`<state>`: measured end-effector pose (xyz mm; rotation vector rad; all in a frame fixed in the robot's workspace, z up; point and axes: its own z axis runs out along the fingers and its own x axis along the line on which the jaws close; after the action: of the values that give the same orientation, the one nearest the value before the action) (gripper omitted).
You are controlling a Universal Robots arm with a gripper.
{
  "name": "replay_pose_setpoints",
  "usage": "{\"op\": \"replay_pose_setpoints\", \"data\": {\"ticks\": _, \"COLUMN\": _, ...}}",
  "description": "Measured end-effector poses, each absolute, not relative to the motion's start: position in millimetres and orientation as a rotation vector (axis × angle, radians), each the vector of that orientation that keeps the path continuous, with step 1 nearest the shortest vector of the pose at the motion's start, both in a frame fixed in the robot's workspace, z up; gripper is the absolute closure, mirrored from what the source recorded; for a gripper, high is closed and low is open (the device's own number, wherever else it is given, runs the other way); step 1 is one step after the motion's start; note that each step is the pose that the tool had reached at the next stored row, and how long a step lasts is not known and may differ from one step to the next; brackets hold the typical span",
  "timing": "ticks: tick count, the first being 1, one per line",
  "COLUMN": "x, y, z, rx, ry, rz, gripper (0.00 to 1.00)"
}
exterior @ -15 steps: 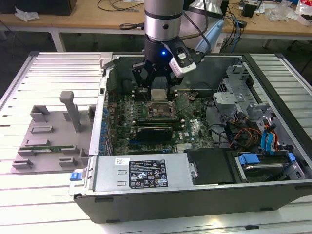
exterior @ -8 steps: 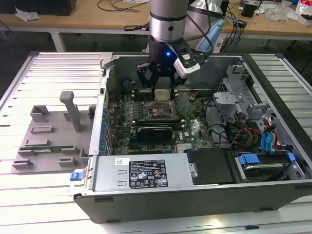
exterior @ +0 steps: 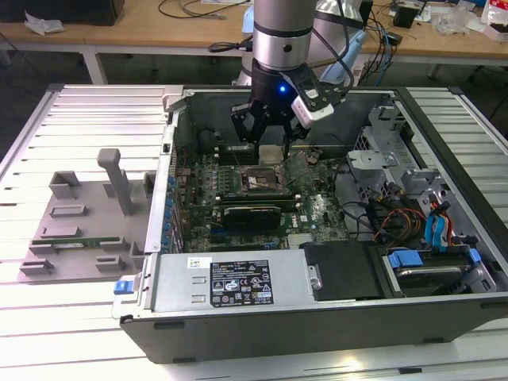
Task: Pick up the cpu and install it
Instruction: 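Pick up the cpu and move it towards the insertion slot, then place the cpu into insertion slot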
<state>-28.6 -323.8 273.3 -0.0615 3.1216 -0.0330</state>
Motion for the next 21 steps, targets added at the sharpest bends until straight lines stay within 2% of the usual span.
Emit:
{"op": "replay_pose_setpoints", "data": {"ticks": 11, "x": -28.4, "y": -323.8, "z": 273.2, "rx": -0.062, "ry": 3.122, "rz": -0.033, "gripper": 0.45}}
{"op": "replay_pose_setpoints", "data": {"ticks": 21, "x": -28.4, "y": -323.8, "z": 273.0, "rx": 0.200, "ry": 3.118, "rz": -0.045, "gripper": 0.45}}
